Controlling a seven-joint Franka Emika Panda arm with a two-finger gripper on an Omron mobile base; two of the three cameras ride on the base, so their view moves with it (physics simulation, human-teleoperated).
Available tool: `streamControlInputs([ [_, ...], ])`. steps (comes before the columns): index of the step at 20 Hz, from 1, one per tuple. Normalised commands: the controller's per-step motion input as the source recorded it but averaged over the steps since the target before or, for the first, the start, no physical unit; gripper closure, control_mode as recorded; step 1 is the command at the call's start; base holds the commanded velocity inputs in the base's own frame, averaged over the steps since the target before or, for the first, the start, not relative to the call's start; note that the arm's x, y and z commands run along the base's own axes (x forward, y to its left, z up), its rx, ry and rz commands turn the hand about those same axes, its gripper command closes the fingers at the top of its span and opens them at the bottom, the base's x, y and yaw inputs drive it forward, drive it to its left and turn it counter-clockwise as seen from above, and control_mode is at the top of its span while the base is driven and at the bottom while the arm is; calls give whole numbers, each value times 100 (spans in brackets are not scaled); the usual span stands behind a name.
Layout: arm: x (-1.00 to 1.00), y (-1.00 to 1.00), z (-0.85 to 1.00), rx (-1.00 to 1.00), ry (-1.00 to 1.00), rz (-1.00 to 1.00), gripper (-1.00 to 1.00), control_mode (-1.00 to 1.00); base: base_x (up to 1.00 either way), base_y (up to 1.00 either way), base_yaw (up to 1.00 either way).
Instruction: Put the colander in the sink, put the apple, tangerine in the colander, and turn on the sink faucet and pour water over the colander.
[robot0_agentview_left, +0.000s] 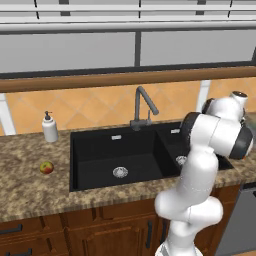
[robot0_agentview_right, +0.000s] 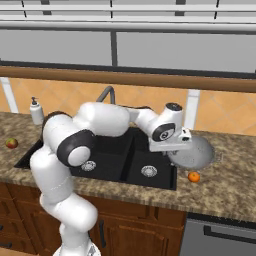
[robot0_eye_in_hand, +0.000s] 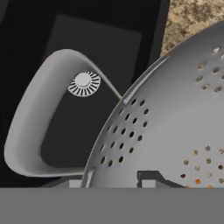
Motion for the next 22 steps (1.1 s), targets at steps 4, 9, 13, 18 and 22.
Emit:
streamControlInputs([
  [4,-60,98,11,0,0,4,100,-100,0,0,0],
  [9,-36,96,20,0,1,4,100,-100,0,0,0],
  [13,-20,98,31,0,4,5,100,-100,0,0,0],
  [18,-1,93,36,0,11,6,100,-100,0,0,0],
  [22,0,89,41,0,16,7,100,-100,0,0,0],
])
